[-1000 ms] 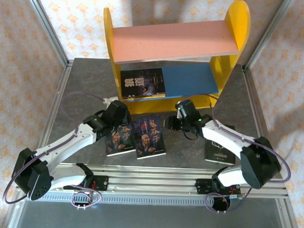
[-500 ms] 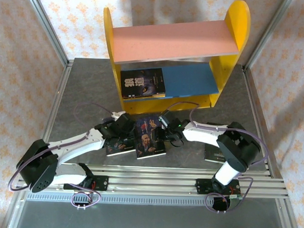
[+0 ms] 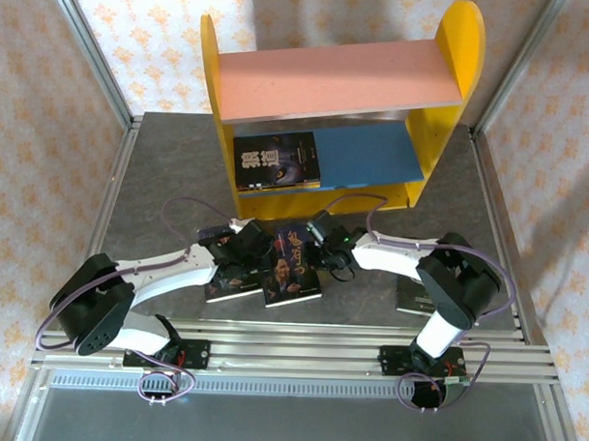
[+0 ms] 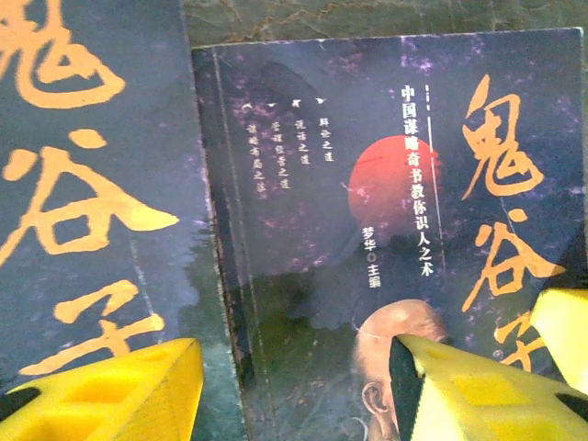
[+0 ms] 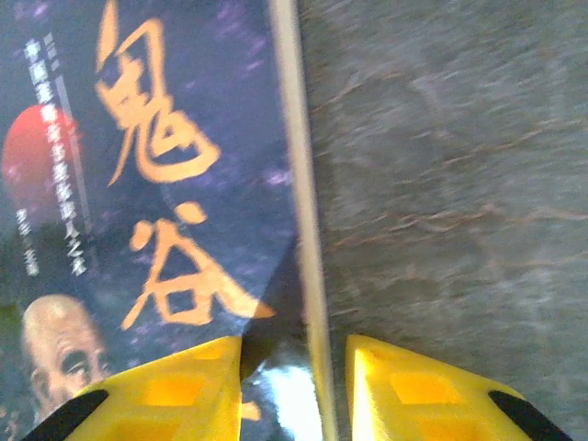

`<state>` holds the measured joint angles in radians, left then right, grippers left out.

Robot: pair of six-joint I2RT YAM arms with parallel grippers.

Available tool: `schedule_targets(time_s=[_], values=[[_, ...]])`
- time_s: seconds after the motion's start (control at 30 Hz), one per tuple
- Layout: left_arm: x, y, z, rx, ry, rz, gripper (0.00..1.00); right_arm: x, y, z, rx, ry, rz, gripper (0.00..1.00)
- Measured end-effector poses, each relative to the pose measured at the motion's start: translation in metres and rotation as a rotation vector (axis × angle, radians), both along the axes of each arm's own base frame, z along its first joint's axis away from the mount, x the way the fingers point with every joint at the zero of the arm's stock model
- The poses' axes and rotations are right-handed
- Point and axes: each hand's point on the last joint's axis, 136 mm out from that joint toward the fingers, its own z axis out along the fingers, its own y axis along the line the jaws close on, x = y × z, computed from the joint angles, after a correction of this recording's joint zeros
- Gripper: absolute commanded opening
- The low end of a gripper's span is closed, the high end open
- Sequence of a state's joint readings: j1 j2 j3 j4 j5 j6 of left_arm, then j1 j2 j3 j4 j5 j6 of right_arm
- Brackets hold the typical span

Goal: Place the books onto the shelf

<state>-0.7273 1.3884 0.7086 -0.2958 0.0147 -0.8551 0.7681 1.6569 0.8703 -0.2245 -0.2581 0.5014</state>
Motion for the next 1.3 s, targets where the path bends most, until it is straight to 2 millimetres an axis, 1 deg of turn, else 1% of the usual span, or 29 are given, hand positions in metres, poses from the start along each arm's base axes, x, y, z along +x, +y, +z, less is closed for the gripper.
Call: schedule_targets(time_s=[0.07, 0.13, 0.27, 0.33, 0.43, 0.6, 0.8, 0.9, 1.0, 1.1, 1.23, 1.3], values=[[0.001, -0.004, 0.0, -0.004, 0.004, -0.007, 0.57, 0.006, -0.011, 0.0, 0.006, -0.002, -0.039, 0.31], [0.001, -0.007, -0.001, -0.01, 0.005, -0.015, 0.57, 0.009, -0.026, 0.001, 0.002, -0.003, -0.082, 0.31], [0.002, -0.015, -0.001, -0.024, 0.012, -0.028, 0.57, 0.009, -0.053, 0.002, -0.025, -0.008, -0.14, 0.31], [0.004, -0.017, -0.002, -0.024, 0.013, -0.032, 0.57, 0.006, -0.058, 0.003, -0.036, -0.009, -0.146, 0.32], [0.005, -0.022, -0.002, -0.024, 0.014, -0.047, 0.57, 0.002, -0.061, 0.006, -0.041, -0.007, -0.144, 0.38], [0.004, -0.03, -0.003, -0.033, 0.02, -0.072, 0.57, 0.002, -0.061, 0.019, -0.024, -0.038, -0.132, 0.47], [0.003, -0.036, -0.008, -0.036, 0.031, -0.086, 0.57, 0.007, -0.056, 0.028, -0.014, -0.062, -0.11, 0.51], [0.003, -0.038, -0.012, -0.04, 0.043, -0.091, 0.57, 0.009, -0.053, 0.024, -0.018, -0.051, -0.099, 0.51], [0.003, -0.04, -0.015, -0.043, 0.05, -0.095, 0.57, 0.007, -0.047, 0.012, -0.029, -0.024, -0.081, 0.51], [0.004, -0.042, -0.017, -0.045, 0.054, -0.097, 0.57, 0.002, -0.04, -0.002, -0.051, 0.003, -0.059, 0.47], [0.004, -0.046, -0.022, -0.051, 0.068, -0.105, 0.56, 0.008, -0.03, -0.002, -0.019, -0.012, -0.064, 0.31], [0.003, -0.047, -0.025, -0.052, 0.075, -0.108, 0.56, 0.01, -0.027, -0.001, -0.003, -0.017, -0.069, 0.26]])
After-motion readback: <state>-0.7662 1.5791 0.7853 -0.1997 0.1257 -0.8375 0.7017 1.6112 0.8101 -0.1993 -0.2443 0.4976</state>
